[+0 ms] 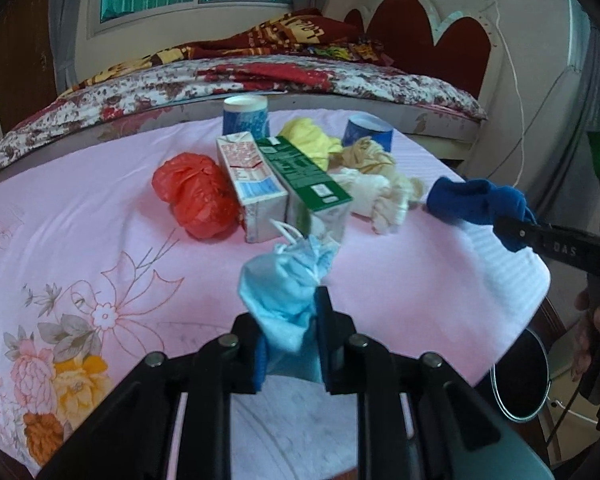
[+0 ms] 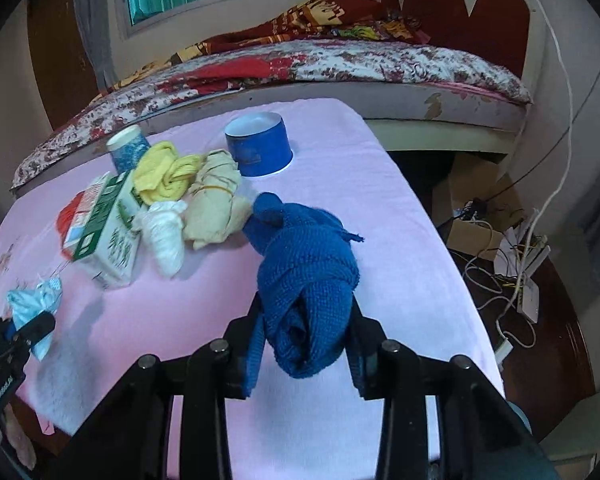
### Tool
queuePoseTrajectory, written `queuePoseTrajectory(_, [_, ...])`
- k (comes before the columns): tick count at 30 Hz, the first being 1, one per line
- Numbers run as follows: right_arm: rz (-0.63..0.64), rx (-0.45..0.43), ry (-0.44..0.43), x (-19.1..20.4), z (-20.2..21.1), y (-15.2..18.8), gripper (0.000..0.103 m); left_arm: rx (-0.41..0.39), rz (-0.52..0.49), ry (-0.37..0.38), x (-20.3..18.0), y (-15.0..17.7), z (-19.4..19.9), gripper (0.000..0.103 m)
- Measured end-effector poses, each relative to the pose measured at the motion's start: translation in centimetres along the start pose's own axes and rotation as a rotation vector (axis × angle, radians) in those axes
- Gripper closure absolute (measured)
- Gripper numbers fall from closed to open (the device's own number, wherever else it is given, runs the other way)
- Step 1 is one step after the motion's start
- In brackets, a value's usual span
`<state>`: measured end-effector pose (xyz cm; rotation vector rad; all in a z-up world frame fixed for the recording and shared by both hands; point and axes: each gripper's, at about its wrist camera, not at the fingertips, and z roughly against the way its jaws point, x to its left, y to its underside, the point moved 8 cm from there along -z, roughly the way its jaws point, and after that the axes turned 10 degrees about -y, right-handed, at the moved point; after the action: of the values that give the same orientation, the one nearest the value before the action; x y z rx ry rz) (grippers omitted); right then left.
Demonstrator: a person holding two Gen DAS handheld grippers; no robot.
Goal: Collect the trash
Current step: 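Grasp the blue sock with the right tool while the left tool holds the mask, then move both tools over the bin and release the mask and sock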
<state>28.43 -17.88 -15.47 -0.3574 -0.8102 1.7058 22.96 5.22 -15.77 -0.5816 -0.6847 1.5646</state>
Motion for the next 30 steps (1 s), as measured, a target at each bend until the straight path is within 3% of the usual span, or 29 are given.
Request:
queuePoseTrajectory(17, [-0.029, -0.120, 0.012, 0.2, 12.2, 5.3, 0.065, -0.055, -0.122, 0.116, -7.4, 0.8, 6.1, 0.082])
queuePoseTrajectory(30, [-0.157, -0.158, 0.117, -7.3, 19.7, 11.4, 0.065, -0.072, -0.279, 0.248, -17.8, 2.8, 9.5, 0.082])
